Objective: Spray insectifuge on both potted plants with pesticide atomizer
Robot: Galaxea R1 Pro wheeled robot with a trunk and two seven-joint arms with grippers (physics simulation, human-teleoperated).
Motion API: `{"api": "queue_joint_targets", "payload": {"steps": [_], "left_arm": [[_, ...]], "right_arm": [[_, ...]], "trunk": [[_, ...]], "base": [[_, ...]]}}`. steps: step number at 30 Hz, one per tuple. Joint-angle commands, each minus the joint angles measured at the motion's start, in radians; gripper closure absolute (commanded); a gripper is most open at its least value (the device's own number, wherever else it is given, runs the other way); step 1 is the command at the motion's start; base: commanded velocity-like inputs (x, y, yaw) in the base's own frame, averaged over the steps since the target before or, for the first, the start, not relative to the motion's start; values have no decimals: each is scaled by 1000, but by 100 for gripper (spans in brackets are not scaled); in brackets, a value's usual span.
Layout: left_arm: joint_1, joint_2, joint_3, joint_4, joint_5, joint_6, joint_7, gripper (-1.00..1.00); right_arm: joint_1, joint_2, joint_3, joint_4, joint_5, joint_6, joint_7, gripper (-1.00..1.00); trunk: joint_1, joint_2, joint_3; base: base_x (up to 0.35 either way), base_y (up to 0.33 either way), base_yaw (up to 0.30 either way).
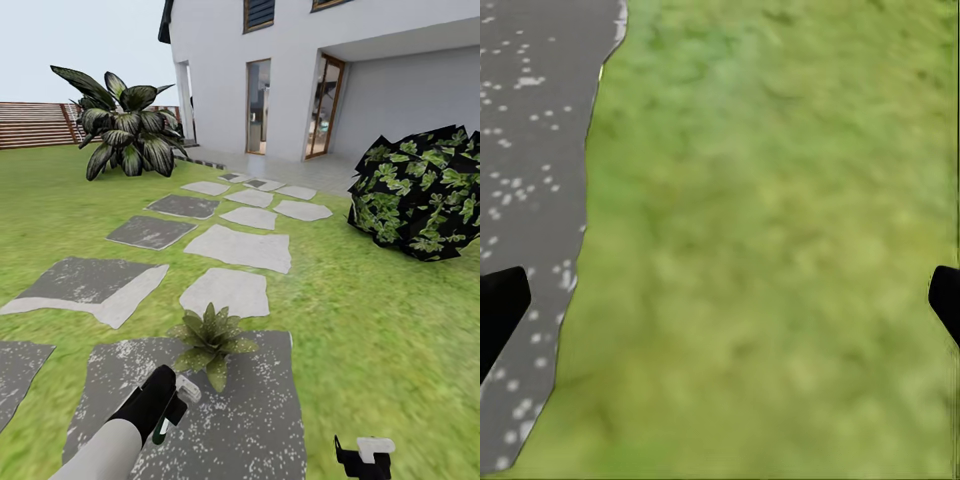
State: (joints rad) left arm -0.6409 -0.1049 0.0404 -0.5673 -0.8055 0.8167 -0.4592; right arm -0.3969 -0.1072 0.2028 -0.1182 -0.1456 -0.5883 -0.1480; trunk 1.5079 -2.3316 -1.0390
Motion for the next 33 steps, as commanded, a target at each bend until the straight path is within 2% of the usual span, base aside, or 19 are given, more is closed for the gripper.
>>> {"api": "queue_joint_targets", "payload": {"steps": [1,5,19,27,29,30,31,33], "left_arm": [[0,-1,4,-1,-11,2,-9,100],[0,-1,4,0,-11,2,-9,100],[0,-1,4,-2,-12,3,-9,100],[0,4,5,-1,-15,2,-7,100],[0,8,21,8,-14,2,-7,100],[1,10,55,12,-14,-1,-7,100],[1,10,69,13,-14,-3,-7,100],[2,8,79,14,-14,-4,-7,100]], "right_arm": [[0,0,9,0,-9,-2,-2,-100],[0,0,9,0,-9,-2,-2,-100],[0,1,9,0,-9,-2,-2,-100],[0,0,9,0,-9,-2,-2,-100],[0,1,9,0,-9,-2,-2,-100],[0,1,9,0,-9,-2,-2,-100],[0,0,9,0,-9,-2,-2,-100],[0,-1,9,1,-10,-2,-2,-100]], "trunk": [[0,0,-1],[0,0,-1],[0,0,-1],[0,0,-1],[0,0,-1],[0,0,-1],[0,0,-1],[0,0,-1]], "base": [[126,-237,0],[102,-250,114],[9,-247,269],[62,-90,25],[2,-2,0],[0,0,0],[0,0,0],[0,0,0]]}}
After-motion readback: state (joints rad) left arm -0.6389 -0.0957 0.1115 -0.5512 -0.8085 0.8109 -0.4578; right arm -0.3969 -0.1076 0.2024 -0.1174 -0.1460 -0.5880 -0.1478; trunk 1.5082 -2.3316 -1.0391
